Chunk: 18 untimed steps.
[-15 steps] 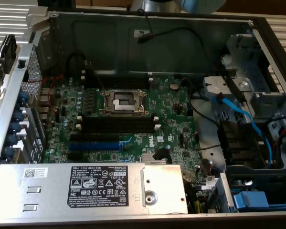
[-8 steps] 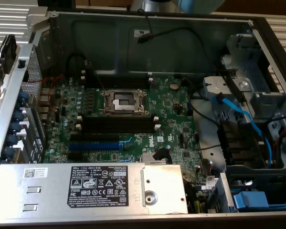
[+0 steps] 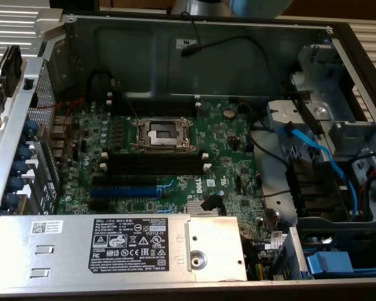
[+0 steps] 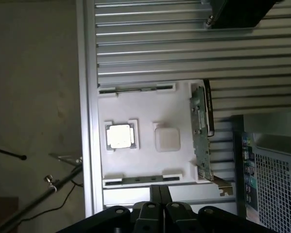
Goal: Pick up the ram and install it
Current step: 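Reach for the ram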
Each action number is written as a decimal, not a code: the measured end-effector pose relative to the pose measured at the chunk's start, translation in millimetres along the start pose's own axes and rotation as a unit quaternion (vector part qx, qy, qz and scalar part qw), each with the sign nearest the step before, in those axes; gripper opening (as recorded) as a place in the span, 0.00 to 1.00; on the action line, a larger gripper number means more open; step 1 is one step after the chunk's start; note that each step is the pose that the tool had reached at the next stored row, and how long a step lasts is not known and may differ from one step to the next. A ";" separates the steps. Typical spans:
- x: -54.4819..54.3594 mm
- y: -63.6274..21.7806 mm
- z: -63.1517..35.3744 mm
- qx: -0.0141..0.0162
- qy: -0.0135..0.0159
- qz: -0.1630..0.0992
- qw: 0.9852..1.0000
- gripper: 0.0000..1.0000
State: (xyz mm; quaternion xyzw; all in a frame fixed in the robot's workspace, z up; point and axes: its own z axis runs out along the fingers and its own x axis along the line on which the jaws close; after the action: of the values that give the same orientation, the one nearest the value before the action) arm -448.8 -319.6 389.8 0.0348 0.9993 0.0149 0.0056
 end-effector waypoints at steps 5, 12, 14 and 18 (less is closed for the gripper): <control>22.8 3.9 -0.1 0.000 0.000 0.000 1.000 0.10; 47.3 5.5 -0.3 0.000 0.000 0.000 1.000 0.10; 47.3 5.5 -0.3 0.000 0.000 0.000 1.000 0.10; 47.3 5.6 -0.3 0.000 0.000 0.000 1.000 0.10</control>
State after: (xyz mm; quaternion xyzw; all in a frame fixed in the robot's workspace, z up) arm -495.6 -310.8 389.7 0.0348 0.9993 0.0149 0.0056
